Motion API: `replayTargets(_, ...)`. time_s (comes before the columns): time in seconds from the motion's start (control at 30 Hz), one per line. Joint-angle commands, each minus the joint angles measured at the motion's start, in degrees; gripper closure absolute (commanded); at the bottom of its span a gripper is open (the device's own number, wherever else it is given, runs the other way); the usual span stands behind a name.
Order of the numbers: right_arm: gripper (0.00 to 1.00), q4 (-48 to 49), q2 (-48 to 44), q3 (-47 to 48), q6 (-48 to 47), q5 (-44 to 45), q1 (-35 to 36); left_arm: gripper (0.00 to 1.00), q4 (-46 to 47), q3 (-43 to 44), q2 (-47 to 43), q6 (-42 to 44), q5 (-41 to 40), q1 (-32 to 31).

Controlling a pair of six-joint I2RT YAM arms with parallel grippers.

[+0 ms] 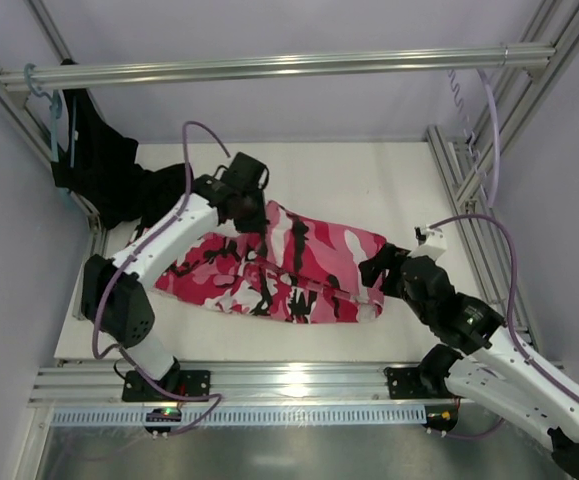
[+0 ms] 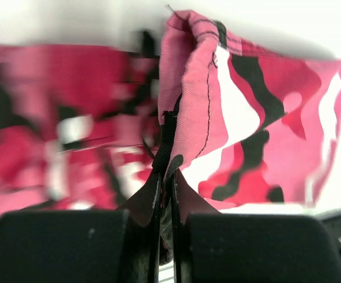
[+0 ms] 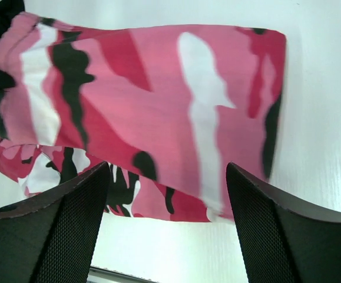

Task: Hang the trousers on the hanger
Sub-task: Fold the trousers

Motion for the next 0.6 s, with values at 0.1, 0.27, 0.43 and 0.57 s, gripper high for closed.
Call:
replayTargets(0.1, 0.13, 8.42, 6.86, 1.26, -0.77, -3.54, -0.62, 1.00, -13.85, -5.70, -11.96, 9.85, -9.41, 12.70)
replayTargets(0.27, 0.12, 12.02, 13.81, -0.24, -1.12, -8.03, -2.64, 1.00, -9.32, -11.66, -14.08, 14.34, -0.83, 21.58)
replayTargets(0.43, 0.13, 13.79, 16.53, 1.33, -5.93, -8.99, -2.64, 1.00, 1.25, -16.34, -16.28, 12.68, 12.90, 21.77)
replayTargets(0.57, 0.14, 11.08, 19.97, 5.91, -8.68, -10.14, -2.73, 1.00, 3.54, -15.55, -15.58, 10.48, 16.67, 21.59)
